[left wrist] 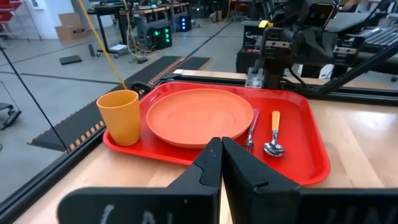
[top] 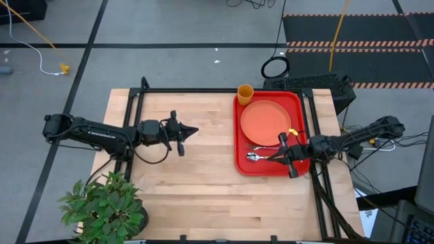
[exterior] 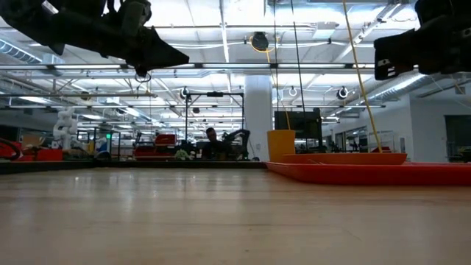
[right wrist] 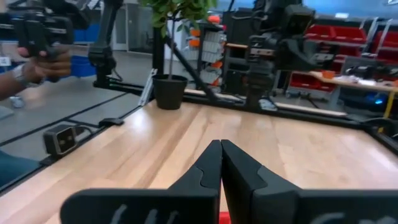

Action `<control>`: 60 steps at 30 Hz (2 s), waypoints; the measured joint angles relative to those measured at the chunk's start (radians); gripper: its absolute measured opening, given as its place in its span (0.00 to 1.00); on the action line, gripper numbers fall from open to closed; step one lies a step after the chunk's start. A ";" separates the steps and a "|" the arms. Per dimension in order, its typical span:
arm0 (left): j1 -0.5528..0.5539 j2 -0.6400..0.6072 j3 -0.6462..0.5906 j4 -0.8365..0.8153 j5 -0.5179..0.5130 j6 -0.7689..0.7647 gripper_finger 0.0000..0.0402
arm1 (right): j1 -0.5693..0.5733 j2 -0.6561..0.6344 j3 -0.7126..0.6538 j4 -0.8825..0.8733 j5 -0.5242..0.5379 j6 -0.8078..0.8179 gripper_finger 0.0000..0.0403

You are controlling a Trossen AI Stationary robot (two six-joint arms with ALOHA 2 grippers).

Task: Pick and place plate/cup/fork/spoon on tray
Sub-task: Return to Home Position

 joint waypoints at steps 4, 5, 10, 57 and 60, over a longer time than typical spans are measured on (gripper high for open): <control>-0.003 0.000 0.000 -0.002 0.000 -0.013 0.01 | -0.072 -0.005 -0.001 0.000 -0.046 -0.017 0.00; -0.004 0.000 0.000 -0.002 0.000 -0.015 0.01 | -0.097 0.001 -0.001 0.001 -0.073 -0.015 0.00; -0.018 0.010 0.000 -0.004 0.000 -0.044 0.04 | -0.199 0.018 -0.003 -0.001 -0.137 0.006 0.00; -0.053 0.011 0.000 0.003 -0.021 -0.084 0.05 | -0.340 -0.487 -0.004 -0.500 -0.151 0.037 0.00; -0.054 0.011 0.000 0.002 -0.021 -0.081 0.05 | -0.340 -0.486 -0.004 -0.505 -0.152 0.037 0.00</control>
